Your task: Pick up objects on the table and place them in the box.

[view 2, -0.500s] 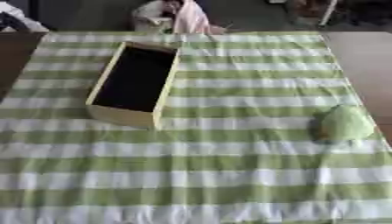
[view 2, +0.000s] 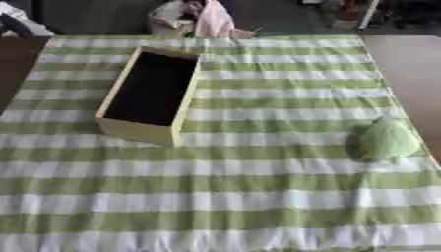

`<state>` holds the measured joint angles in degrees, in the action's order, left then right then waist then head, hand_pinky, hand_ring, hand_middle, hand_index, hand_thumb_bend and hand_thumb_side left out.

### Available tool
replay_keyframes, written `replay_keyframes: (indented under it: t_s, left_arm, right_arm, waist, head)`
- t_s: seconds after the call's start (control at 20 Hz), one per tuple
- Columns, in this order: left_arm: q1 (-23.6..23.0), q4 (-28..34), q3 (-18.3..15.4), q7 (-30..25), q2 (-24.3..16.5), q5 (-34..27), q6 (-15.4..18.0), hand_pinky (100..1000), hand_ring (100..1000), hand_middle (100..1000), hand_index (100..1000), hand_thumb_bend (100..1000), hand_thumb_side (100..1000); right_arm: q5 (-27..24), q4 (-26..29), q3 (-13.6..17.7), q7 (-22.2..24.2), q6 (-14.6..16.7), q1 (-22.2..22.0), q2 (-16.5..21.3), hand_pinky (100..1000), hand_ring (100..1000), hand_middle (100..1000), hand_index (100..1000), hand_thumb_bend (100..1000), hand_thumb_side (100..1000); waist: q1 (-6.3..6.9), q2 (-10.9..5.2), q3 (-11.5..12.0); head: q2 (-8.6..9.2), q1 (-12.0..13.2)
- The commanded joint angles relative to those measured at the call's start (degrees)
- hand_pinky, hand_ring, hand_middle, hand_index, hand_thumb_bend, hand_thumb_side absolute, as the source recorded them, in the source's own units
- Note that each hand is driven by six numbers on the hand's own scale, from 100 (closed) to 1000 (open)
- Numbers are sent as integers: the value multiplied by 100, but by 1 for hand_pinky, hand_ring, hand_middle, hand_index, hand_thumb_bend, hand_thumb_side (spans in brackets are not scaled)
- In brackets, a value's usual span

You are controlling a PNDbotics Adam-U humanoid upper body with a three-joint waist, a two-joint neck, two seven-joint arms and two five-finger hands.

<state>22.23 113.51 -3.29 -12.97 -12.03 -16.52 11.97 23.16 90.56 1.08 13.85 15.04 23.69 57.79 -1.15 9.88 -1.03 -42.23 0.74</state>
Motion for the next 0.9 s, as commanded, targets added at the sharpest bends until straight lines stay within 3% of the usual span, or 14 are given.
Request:
replay_keyframes:
  t_s: [0.05, 0.9]
  left_arm:
    - [87, 109, 18, -24, -108, -4, 0, 516, 739, 694, 787, 100, 725]
    - [68, 109, 39, -83, -93, 4, -65, 513, 741, 696, 787, 100, 733]
  right_arm:
    - [82, -19, -27, 171, 55, 45, 315, 942, 849, 824, 879, 100, 1000]
    - [71, -15, -506, 786, 233, 8, 355, 945, 869, 841, 880, 100, 1000]
  waist:
    - [-9, -80, 5]
    - [-25, -60, 37]
  head:
    - [-15, -17]
    - [21, -49]
